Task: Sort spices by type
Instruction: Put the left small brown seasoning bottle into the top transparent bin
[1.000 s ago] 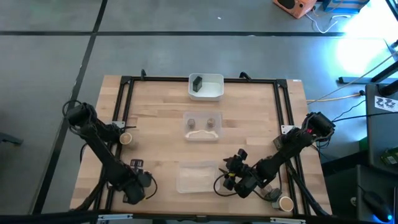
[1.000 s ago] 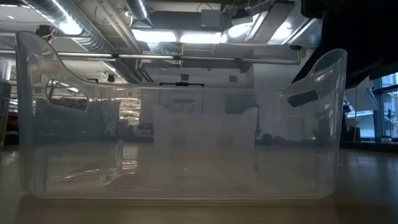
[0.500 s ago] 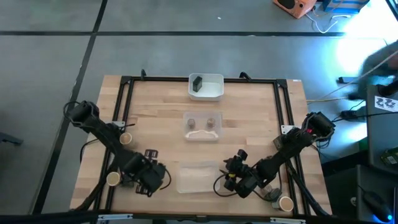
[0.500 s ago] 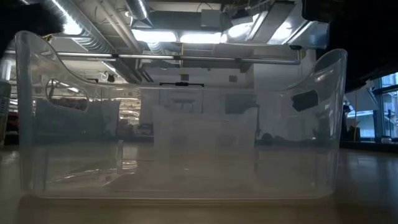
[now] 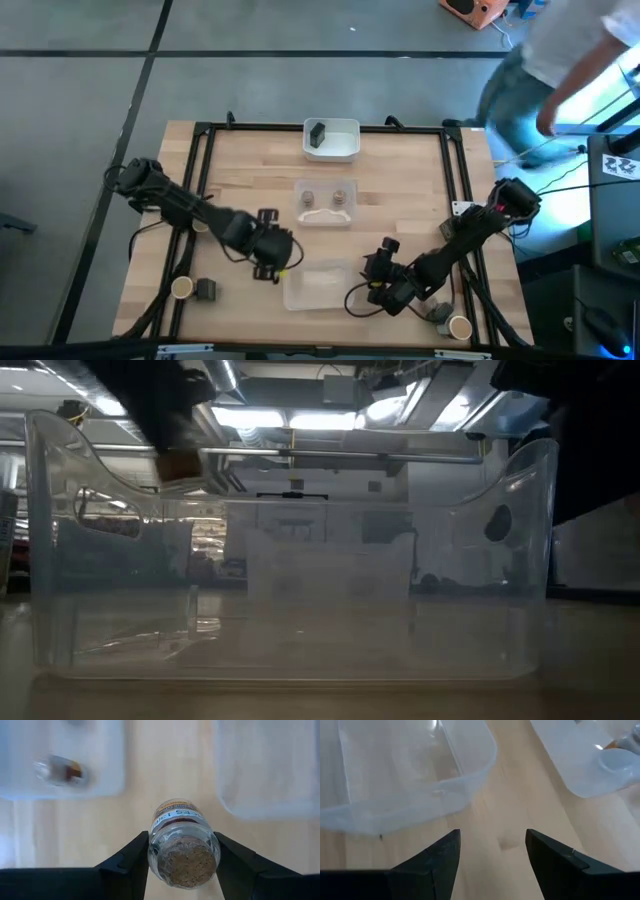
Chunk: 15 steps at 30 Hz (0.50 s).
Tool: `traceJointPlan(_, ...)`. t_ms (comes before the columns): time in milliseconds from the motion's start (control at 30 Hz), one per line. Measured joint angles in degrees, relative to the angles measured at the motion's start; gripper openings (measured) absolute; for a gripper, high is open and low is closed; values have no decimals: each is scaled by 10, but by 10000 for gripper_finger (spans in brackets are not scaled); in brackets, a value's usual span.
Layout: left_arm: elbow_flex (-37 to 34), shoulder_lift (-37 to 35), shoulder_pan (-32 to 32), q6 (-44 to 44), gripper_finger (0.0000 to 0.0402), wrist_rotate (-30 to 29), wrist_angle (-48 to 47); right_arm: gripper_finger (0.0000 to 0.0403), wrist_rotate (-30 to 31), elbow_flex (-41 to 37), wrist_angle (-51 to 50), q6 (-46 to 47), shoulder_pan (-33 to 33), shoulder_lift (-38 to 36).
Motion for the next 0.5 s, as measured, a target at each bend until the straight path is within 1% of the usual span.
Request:
traceJointPlan(133, 12, 0, 45, 32, 169, -7, 42, 225, 2, 0, -44, -23, 0, -26)
traceJointPlan(267, 23, 0, 92, 65, 169, -5, 88, 225, 25, -2, -89, -47, -2, -39)
traceJointPlan(367, 25, 0, 125, 107, 169, 21, 135, 225, 50, -4, -120, -44, -4, -39)
traceJointPlan(467, 26, 9, 157, 134, 169, 39, 178, 225, 75, -18, -118, -41, -5, -39)
traceJointPlan(500, 29, 16, 167, 138, 169, 41, 180, 225, 76, -24, -118, -39, -5, -39)
